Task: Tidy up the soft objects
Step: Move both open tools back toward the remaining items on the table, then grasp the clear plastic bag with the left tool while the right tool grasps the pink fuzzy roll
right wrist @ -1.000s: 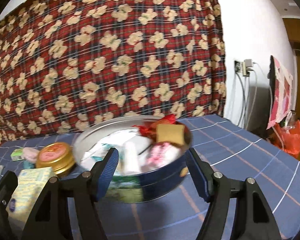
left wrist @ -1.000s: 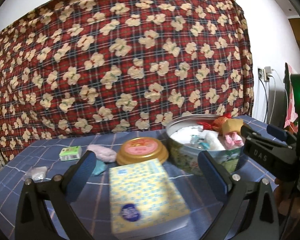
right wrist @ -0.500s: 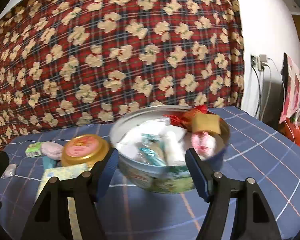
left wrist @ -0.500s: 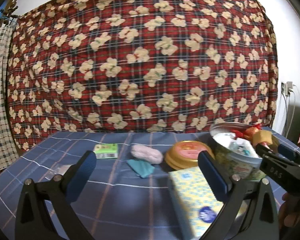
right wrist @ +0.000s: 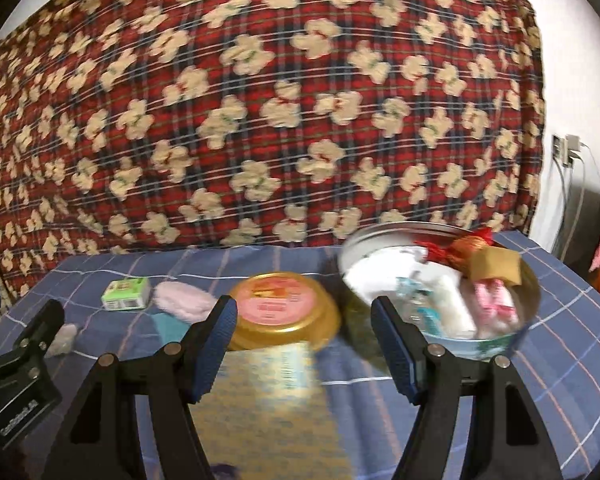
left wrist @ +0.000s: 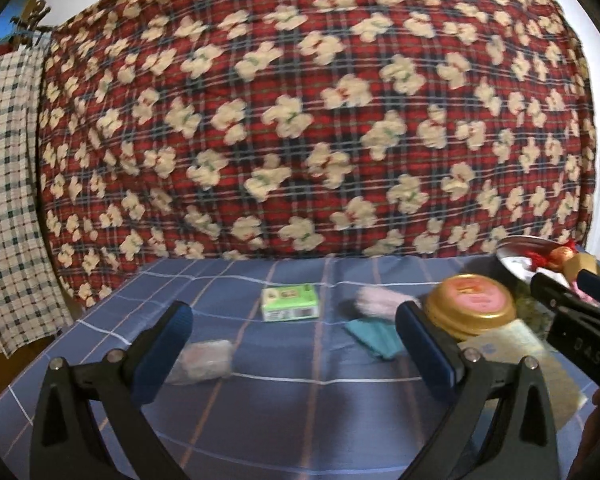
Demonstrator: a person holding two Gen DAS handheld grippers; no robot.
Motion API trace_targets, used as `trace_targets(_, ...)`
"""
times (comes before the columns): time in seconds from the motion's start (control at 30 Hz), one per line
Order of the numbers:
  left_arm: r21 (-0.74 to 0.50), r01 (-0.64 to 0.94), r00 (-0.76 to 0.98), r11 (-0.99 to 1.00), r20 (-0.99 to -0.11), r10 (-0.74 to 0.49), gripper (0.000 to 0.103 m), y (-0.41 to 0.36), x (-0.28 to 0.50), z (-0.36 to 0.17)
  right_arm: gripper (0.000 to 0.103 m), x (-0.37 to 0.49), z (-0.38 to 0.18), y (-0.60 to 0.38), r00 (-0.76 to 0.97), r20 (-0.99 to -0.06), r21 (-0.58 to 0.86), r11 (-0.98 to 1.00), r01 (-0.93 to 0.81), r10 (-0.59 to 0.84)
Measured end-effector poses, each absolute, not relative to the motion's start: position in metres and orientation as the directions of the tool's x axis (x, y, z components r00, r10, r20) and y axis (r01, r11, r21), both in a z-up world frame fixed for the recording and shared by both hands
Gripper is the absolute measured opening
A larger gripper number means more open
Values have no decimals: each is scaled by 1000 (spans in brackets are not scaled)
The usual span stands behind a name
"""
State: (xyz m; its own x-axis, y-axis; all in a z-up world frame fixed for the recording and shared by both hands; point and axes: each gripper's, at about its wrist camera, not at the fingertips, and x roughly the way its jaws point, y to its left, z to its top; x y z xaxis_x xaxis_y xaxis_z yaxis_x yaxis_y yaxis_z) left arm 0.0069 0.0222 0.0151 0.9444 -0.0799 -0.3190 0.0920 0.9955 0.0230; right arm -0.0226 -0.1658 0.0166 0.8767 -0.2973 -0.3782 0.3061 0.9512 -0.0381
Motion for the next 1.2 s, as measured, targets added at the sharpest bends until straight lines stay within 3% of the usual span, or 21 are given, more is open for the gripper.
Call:
trace_targets(0.43, 29, 20, 929, 999, -371, -8, 103, 72, 35, 2, 71, 18, 8, -114, 877, -413, -50, 968, 246, -244)
trace_targets(0.9, -48, -25, 823, 999, -568, -6, 103, 129, 79, -25, 71, 52, -12, -77, 856, -500, -21, 990, 142, -133)
trace_targets(1.13, 34, 22, 737, 999, -676, 7, 100, 106, 108, -41, 71, 54, -18, -82, 848, -520, 16, 992, 126, -99)
trace_targets(1.2, 83, 7, 721, 997, -691, 52, 93, 100, 122, -45, 71, 52, -19, -84, 848, -522, 24, 992, 127, -96)
